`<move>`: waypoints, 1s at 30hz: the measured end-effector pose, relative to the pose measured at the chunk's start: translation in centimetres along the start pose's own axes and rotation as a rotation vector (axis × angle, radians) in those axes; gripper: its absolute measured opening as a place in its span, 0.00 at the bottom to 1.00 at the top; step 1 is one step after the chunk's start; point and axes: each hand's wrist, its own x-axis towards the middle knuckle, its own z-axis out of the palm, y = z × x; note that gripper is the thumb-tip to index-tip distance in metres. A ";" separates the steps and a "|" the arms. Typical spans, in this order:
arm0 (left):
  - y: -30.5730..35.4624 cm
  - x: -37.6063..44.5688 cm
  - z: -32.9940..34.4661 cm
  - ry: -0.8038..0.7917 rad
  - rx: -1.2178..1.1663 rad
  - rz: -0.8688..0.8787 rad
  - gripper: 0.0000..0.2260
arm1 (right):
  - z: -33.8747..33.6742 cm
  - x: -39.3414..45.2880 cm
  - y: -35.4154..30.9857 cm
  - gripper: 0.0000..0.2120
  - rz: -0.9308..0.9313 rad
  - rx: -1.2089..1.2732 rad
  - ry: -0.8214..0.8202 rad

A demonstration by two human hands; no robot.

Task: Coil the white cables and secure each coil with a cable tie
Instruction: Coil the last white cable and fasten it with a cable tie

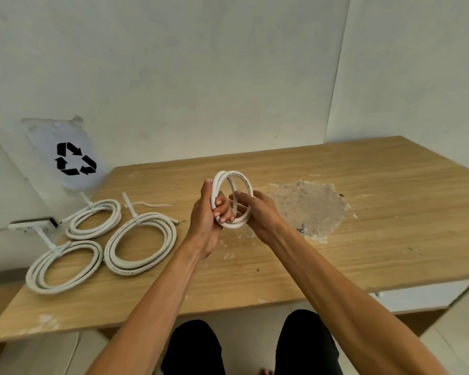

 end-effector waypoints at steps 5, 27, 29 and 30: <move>-0.4 1.1 -1.5 -0.054 -0.264 -0.198 0.25 | 0.2 -0.3 -0.1 0.03 0.023 0.072 -0.043; 0.2 0.8 -7.5 0.187 0.437 -0.060 0.19 | 4.4 4.2 -0.8 0.24 -0.454 -1.188 -0.142; 1.3 0.8 -8.1 0.020 0.751 0.047 0.18 | 5.5 4.4 -1.1 0.21 -0.508 -1.334 -0.267; 1.6 1.0 -8.4 -0.044 0.787 0.046 0.20 | 6.1 4.5 -1.3 0.20 -0.538 -1.413 -0.321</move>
